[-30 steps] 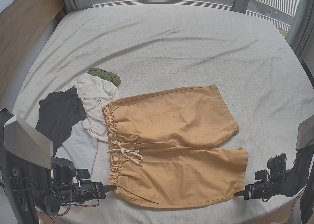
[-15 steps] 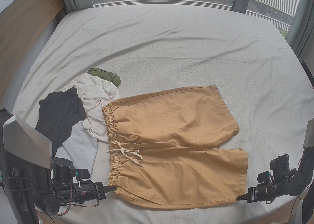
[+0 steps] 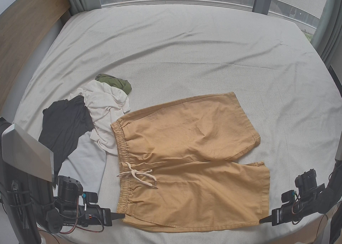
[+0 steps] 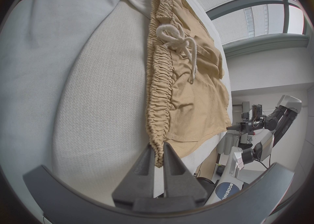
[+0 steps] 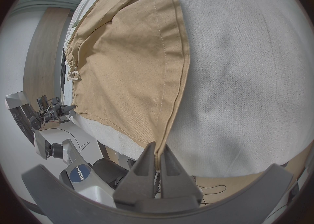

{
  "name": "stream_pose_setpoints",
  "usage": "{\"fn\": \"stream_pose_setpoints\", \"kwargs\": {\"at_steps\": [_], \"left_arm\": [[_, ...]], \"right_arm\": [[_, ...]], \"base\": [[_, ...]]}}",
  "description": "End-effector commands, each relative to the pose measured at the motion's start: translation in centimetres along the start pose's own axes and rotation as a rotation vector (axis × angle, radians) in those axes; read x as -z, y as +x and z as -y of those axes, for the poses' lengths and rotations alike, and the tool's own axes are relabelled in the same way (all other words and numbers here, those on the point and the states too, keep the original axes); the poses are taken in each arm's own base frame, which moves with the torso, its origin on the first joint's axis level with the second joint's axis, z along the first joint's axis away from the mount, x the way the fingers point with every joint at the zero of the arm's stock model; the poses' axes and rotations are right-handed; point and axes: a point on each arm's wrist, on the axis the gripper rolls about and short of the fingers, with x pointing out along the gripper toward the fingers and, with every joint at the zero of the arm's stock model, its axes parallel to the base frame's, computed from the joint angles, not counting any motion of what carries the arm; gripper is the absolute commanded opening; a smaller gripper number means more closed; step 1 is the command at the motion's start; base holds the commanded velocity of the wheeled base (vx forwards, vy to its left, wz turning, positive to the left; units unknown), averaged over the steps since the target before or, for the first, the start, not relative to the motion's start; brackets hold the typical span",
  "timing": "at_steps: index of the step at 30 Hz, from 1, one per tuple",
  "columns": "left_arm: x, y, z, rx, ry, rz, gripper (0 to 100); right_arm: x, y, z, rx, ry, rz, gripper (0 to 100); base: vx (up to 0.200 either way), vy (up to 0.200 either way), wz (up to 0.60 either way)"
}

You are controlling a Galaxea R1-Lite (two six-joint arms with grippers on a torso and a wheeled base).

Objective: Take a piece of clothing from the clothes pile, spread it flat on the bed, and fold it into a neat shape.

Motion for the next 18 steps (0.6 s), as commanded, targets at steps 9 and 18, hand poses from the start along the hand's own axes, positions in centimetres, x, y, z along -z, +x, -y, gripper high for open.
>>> {"fn": "stream_pose_setpoints", "kwargs": {"at_steps": [9, 18], "left_arm": [[-1.9, -0.9, 0.7, 0.063, 0.052, 0.178, 0], [-2.7, -1.4, 1.6, 0.089, 0.071, 0.224, 0]], "right_arm": [[-2.1, -2.4, -1.5, -0.109, -0.105, 0.227, 0], [-3.9, -3.1, -2.0, -0.132, -0.121, 0.319, 0]], "base": [[0.000, 0.000, 0.00], [0.000, 0.000, 0.00]]}}
